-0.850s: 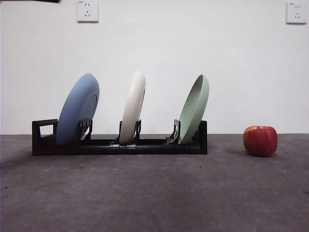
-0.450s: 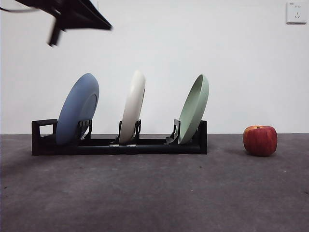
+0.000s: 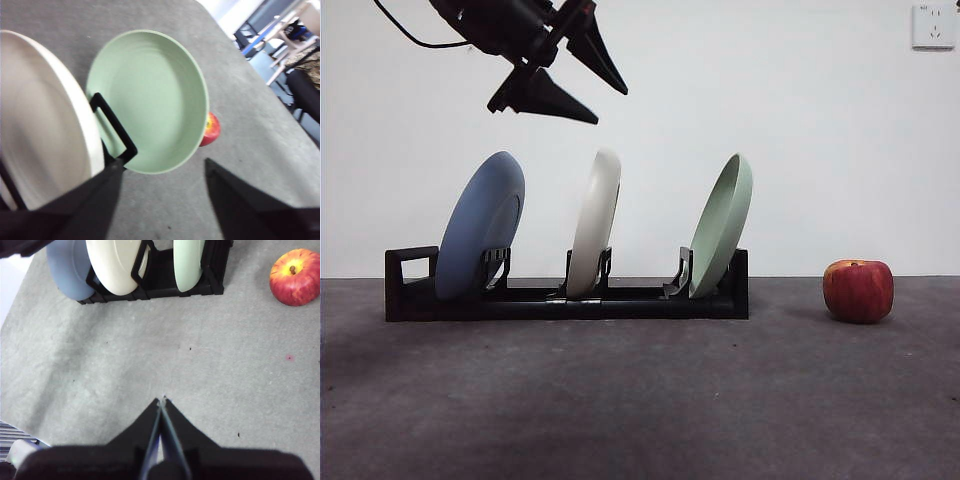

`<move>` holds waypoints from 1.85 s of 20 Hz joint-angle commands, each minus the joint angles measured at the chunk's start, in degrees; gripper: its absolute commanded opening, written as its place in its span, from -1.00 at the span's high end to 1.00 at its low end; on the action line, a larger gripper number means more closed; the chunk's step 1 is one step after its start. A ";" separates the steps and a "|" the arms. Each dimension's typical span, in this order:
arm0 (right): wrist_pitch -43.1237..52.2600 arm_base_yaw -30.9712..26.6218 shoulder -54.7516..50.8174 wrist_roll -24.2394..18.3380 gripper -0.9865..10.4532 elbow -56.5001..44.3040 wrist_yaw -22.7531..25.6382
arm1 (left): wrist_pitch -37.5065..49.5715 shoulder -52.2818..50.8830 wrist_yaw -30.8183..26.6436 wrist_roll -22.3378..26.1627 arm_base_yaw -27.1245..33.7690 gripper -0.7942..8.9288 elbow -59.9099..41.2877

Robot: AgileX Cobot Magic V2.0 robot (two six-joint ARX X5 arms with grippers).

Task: Take the yellow plate from the plate rack,put the plate on the table,take the apple from the table,put the apple in the plate

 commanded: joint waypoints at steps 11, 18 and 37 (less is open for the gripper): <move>-0.42 0.04 -0.09 -1.14 0.83 0.28 -0.17 | 0.42 4.42 -3.91 5.35 -1.73 -0.46 0.00; -1.40 0.04 -0.09 -2.25 0.83 0.28 0.07 | 1.92 9.14 -4.33 6.14 -1.84 -0.45 0.00; -1.40 0.04 -0.09 -2.34 0.83 0.28 0.07 | 1.81 9.55 -4.28 6.47 -2.03 0.85 0.00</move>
